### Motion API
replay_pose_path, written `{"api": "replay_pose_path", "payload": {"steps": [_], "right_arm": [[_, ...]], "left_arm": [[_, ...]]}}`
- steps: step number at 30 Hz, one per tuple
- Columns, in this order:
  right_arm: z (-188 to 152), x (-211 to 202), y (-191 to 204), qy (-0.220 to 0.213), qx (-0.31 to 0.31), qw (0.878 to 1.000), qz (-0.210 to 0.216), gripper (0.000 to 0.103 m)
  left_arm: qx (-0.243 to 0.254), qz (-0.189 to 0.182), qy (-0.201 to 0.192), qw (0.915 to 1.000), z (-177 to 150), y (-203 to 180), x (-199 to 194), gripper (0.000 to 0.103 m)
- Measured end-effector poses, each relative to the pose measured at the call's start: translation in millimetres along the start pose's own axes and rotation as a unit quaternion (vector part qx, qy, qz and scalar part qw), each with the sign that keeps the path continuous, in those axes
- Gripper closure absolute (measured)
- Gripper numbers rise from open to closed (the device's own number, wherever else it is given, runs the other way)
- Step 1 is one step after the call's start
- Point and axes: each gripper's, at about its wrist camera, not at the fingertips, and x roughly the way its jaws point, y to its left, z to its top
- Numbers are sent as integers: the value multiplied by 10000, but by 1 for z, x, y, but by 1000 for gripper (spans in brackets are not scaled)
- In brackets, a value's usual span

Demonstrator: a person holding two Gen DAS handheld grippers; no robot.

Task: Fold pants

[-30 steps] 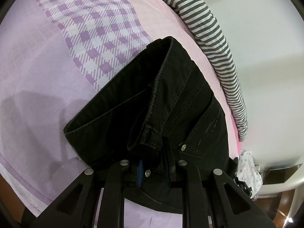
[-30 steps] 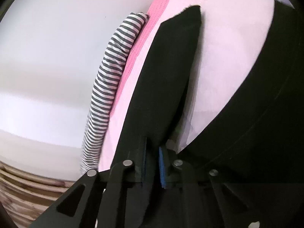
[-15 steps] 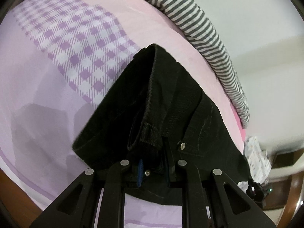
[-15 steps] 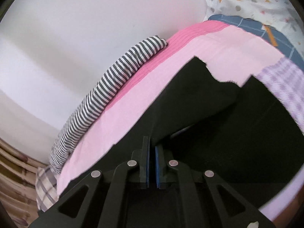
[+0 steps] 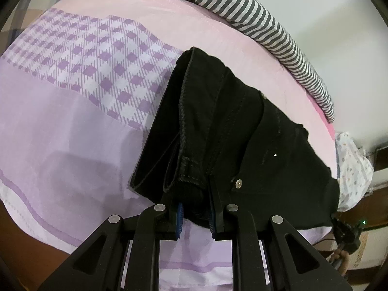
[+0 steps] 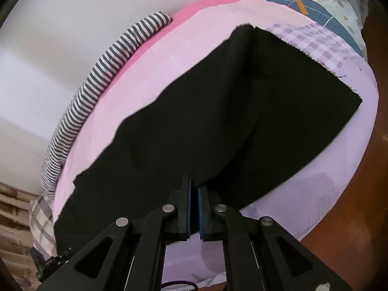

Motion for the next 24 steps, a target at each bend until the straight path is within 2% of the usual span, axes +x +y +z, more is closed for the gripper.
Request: {"api": "replay_pose_path", "payload": {"steps": [3, 8, 10, 12, 15, 17, 20, 22, 24], "right_arm": [[0, 1, 1, 32, -65, 10000, -8, 98], [2, -5, 2, -34, 41, 9996, 262, 98], [3, -6, 0, -37, 99, 9993, 366, 97], [3, -7, -1, -49, 173, 9988, 455, 97], [2, -7, -5, -44, 291, 9978, 591, 97], [1, -6, -8, -41, 348, 9971, 675, 97], [1, -5, -10, -44, 435, 9957, 820, 97], [1, -5, -11, -58, 472, 9946, 919, 97], [2, -8, -11, -75, 567, 9923, 1098, 97]], "left_arm": [[123, 178, -66, 9997, -3, -7, 3, 83], [325, 365, -177, 9986, -8, -18, 2, 78], [381, 426, -164, 9982, -11, -18, -1, 73], [470, 608, -183, 9969, -16, -20, -7, 58], [750, 941, -318, 9922, -27, -25, -22, 52], [958, 1103, -595, 9875, -36, -34, -38, 52], [1472, 1207, -1127, 9752, -51, -60, -61, 52], [2100, 1110, -1468, 9602, -65, -94, -66, 52], [2614, 931, -1560, 9480, -74, -127, -59, 50]]}}
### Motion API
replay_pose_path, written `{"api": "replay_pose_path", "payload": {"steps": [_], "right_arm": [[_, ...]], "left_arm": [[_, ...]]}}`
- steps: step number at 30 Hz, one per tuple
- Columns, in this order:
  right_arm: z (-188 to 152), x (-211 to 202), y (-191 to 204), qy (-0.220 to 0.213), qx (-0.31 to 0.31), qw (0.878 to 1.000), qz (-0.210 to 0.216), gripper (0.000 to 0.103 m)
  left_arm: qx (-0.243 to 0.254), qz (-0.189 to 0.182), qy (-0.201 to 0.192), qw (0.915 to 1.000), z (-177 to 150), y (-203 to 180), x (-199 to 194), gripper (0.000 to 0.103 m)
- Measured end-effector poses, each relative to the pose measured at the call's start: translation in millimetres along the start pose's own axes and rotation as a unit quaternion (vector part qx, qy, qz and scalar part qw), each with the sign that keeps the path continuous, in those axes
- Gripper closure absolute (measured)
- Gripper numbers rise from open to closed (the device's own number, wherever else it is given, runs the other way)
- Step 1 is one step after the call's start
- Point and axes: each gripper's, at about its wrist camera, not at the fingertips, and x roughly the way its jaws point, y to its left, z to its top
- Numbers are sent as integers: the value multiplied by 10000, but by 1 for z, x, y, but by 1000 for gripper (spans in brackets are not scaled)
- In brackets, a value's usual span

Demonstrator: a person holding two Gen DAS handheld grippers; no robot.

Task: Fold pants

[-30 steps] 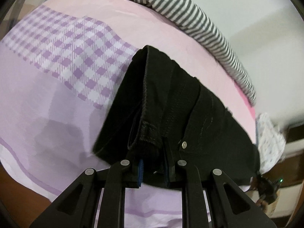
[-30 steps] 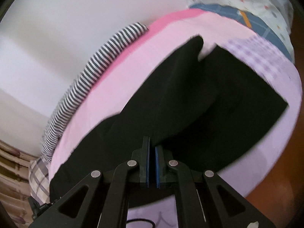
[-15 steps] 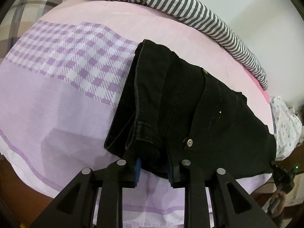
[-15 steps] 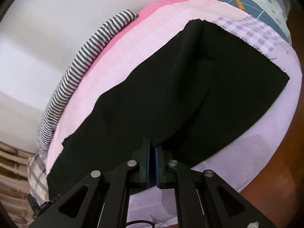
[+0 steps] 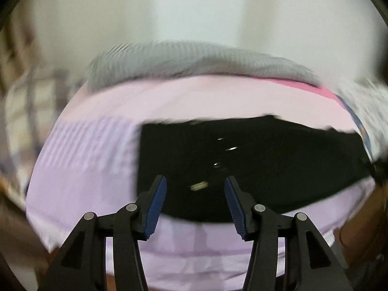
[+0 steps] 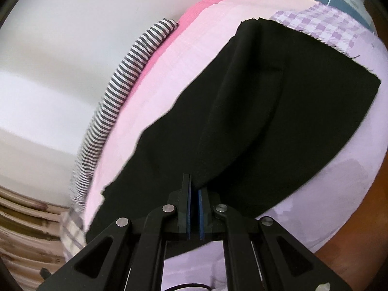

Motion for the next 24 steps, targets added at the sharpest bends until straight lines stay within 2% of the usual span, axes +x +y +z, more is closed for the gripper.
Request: {"api": "replay_pose_path", "payload": {"steps": [4, 5, 7, 10, 14, 16, 19, 24], "right_arm": [[3, -6, 1, -59, 111, 9996, 256, 97], [4, -6, 0, -60, 156, 9994, 309, 97], [5, -7, -1, -55, 244, 9988, 423, 97], [6, -7, -1, -65, 303, 9982, 519, 97], [6, -7, -2, -58, 409, 9969, 670, 97], [7, -7, -3, -42, 446, 9964, 718, 97], [7, -7, -6, -24, 552, 9949, 839, 97], [8, -7, -9, -13, 650, 9931, 973, 97]], "left_arm": [[847, -885, -4, 9925, 5, -81, 20, 49], [1036, -1173, 52, 9877, 5, -104, 28, 49], [1313, -1522, 108, 9795, 5, -140, 40, 49], [1820, -2064, 257, 9611, 3, -199, 59, 49], [2367, -2311, 291, 9432, -7, -256, 70, 49], [2546, -2316, 252, 9386, -7, -279, 78, 49], [2483, -2420, 396, 9371, -3, -297, 92, 49], [2549, -2388, 509, 9356, -6, -320, 108, 50]]}}
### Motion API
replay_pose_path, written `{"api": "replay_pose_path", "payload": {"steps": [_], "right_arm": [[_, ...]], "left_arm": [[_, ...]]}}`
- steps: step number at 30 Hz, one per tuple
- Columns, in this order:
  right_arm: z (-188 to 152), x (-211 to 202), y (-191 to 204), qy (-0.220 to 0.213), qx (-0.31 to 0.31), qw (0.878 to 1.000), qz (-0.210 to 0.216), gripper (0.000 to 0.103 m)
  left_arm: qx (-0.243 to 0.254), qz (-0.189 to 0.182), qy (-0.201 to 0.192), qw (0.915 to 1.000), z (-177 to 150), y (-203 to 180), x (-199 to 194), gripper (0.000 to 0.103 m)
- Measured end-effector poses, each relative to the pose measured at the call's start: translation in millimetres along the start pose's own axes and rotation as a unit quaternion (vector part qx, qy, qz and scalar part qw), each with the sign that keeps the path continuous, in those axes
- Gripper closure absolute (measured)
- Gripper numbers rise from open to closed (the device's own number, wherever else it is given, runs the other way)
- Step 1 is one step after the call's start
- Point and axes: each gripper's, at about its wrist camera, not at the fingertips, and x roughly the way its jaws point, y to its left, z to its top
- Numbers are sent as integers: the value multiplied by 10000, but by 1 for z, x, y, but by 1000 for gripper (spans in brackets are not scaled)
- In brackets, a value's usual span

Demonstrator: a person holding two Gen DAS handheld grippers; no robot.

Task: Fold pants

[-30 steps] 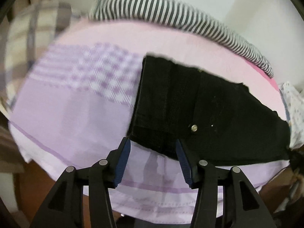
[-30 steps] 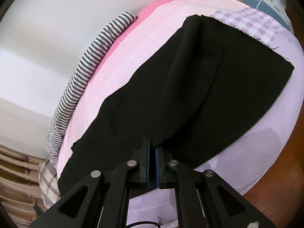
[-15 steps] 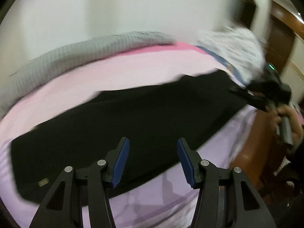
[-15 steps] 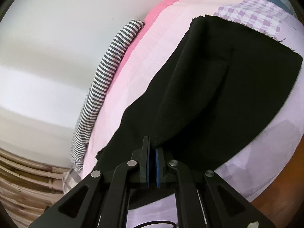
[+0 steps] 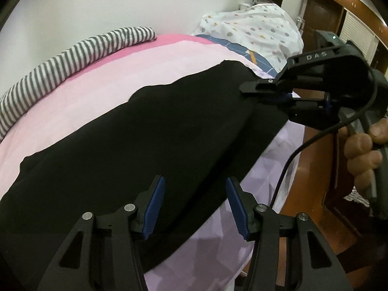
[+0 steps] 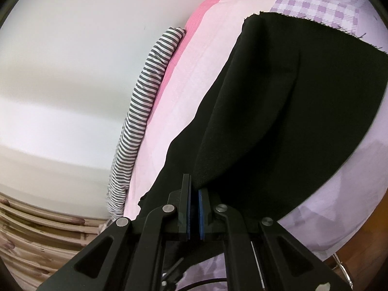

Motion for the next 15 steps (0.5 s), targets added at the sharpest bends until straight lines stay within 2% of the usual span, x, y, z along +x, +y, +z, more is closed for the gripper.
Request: {"api": "replay_pose_path", "payload": {"steps": [1, 2, 3, 4, 6, 8, 10, 11, 12, 15], "right_arm": [[0, 0, -1, 6, 11, 10000, 16, 97], [0, 1, -2, 13, 13, 10000, 32, 96], [0, 2, -3, 18, 14, 10000, 37, 95], [-1, 3, -3, 16, 65, 10000, 55, 94], [-1, 5, -8, 61, 179, 9997, 147, 94], [0, 8, -15, 82, 400, 9987, 307, 91], [2, 7, -25, -2, 646, 9972, 380, 79], [4, 5, -29, -80, 738, 9966, 366, 68], [6, 1, -33, -181, 818, 9959, 328, 61], [14, -13, -43, -497, 898, 9946, 180, 61]], "left_arm": [[5, 1, 30, 10000, 2, -1, 3, 51], [-16, -8, 33, 10000, 2, -1, 5, 65], [-51, -35, 59, 10000, 3, -1, 9, 87], [-103, -80, 155, 9998, 4, 0, 14, 91], [-233, -53, 212, 9995, 6, 3, 20, 96], [-264, -19, 189, 9995, 7, 4, 20, 97], [-339, 2, 137, 9993, 9, 6, 18, 97], [-392, 11, 106, 9992, 11, 8, 17, 97], [-428, 26, 92, 9990, 12, 10, 16, 97], [-594, 30, 50, 9982, 15, 17, 14, 97]]}}
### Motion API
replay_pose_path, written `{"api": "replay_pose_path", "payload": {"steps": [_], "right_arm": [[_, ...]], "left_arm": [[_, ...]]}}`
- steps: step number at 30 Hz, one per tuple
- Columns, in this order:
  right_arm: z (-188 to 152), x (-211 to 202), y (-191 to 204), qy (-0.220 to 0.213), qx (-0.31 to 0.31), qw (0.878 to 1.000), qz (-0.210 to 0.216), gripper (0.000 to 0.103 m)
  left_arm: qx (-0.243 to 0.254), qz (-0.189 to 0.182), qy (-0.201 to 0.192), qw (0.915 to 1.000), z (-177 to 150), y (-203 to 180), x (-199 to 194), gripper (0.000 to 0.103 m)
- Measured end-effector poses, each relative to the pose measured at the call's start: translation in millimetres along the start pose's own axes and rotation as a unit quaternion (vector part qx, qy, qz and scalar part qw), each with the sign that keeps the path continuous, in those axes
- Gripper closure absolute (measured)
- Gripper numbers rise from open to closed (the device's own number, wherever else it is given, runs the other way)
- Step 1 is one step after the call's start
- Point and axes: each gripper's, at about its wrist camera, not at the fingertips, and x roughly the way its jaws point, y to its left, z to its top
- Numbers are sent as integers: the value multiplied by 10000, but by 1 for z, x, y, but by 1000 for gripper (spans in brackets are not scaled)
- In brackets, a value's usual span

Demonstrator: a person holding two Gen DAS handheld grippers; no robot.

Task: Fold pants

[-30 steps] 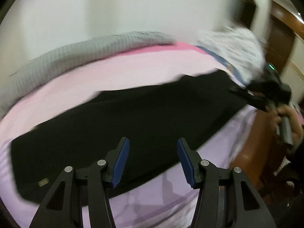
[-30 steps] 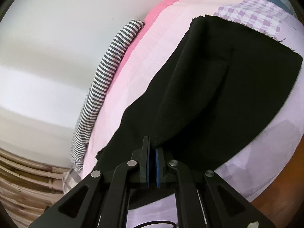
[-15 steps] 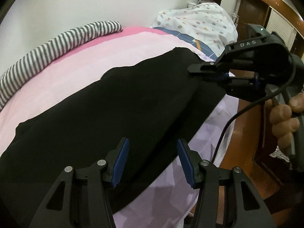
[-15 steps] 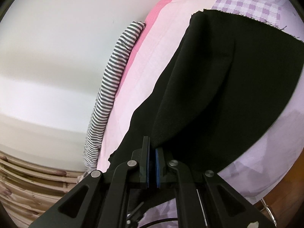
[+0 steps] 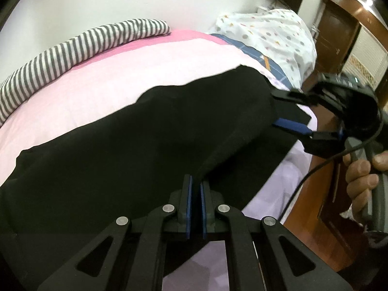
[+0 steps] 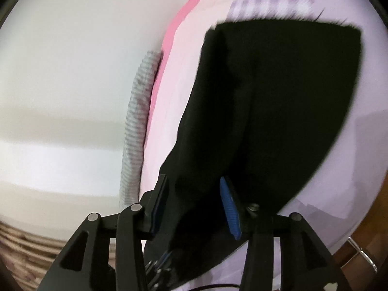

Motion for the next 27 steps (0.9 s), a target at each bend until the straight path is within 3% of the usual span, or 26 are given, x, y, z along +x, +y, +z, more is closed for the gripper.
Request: {"api": "replay_pose_path", "payload": {"steps": [5, 8, 13, 20, 27], "right_arm": [[7, 4, -18, -22, 288, 9995, -145, 61], [8, 13, -24, 61, 400, 9991, -135, 74], [29, 18, -23, -112, 339, 9991, -225, 84], [80, 21, -20, -472, 238, 9980, -355, 85], [101, 19, -12, -513, -18, 9969, -595, 91]], "left_arm": [[-184, -22, -59, 9998, 7, 10, -4, 97], [-314, -51, -85, 9995, 11, 15, -7, 97], [-379, -73, -60, 9992, 14, 20, -5, 97], [-361, -77, -22, 9993, 13, 19, -4, 97], [-364, -43, 47, 9993, 12, 17, 0, 97]]}}
